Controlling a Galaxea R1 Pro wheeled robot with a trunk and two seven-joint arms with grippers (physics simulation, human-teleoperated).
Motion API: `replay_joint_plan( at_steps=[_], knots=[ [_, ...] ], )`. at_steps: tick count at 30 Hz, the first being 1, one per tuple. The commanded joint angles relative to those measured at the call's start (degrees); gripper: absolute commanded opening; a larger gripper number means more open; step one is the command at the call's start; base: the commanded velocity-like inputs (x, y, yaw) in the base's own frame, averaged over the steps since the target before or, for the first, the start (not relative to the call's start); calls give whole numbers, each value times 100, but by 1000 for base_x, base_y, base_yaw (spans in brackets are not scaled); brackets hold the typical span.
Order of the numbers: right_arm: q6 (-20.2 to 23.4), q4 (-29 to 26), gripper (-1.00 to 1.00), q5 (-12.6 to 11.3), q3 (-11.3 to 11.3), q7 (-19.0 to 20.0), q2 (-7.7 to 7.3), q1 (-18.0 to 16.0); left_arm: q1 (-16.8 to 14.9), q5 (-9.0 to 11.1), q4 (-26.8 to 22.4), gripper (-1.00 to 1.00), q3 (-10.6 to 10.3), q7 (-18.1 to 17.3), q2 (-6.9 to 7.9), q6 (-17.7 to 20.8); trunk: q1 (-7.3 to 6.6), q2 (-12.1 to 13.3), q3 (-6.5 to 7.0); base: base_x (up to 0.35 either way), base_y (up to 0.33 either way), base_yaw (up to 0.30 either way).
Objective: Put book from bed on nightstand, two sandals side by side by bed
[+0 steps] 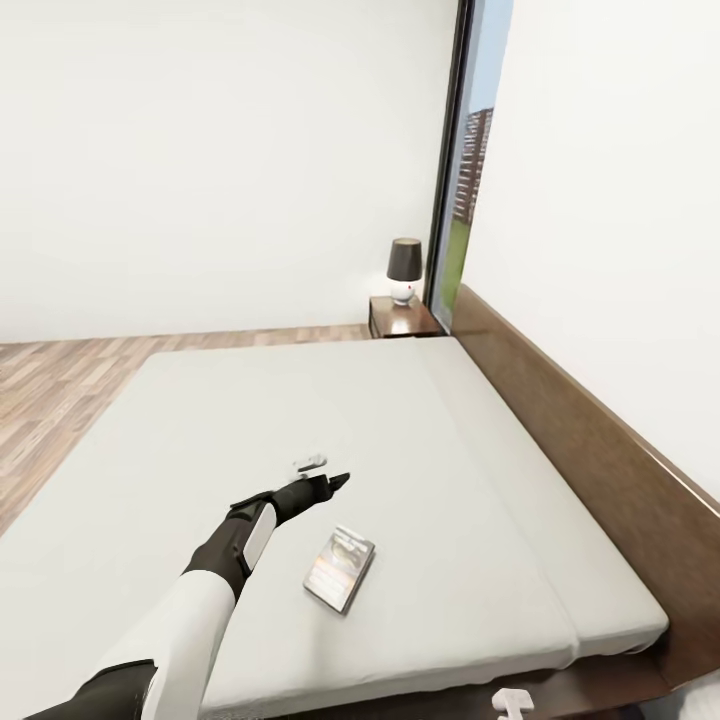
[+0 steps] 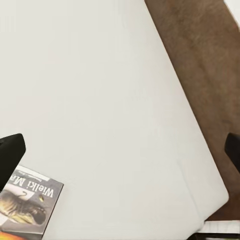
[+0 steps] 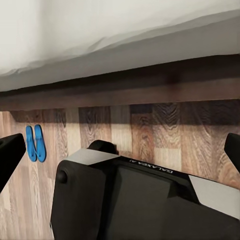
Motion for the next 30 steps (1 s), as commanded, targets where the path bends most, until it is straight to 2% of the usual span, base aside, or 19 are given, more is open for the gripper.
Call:
replay_joint_plan(
  at_steps=[1,4,7,14,16,23,30],
  knots=[
    [16,0,100,10,-34,25,-1,-3,-5,41,-3,100,38,-24,-7,57,1,-6,-17,0,0,72],
    [15,0,100,10,-34,22,-1,-3,-6,41,-3,100,38,44,-7,57,1,-6,-44,0,0,72],
    [17,0,100,10,-34,25,-1,-3,-5,41,-3,100,32,276,-7,57,1,-6,-71,0,0,72],
    [16,-1,100,10,-34,20,-1,-3,-5,51,-3,100,2,1229,-7,51,1,-6,-134,0,0,72],
    [16,-2,100,10,-34,19,-1,-3,-5,54,-3,100,-4,1380,-7,50,1,-6,-152,0,0,72],
    [18,0,100,10,-34,25,-1,-3,-6,58,-3,100,-13,1528,-7,48,1,-6,-213,0,0,26],
    [19,-2,100,10,-34,35,-1,-3,-5,58,-3,100,-15,1542,-7,48,1,-6,-260,0,0,-182]
  ],
)
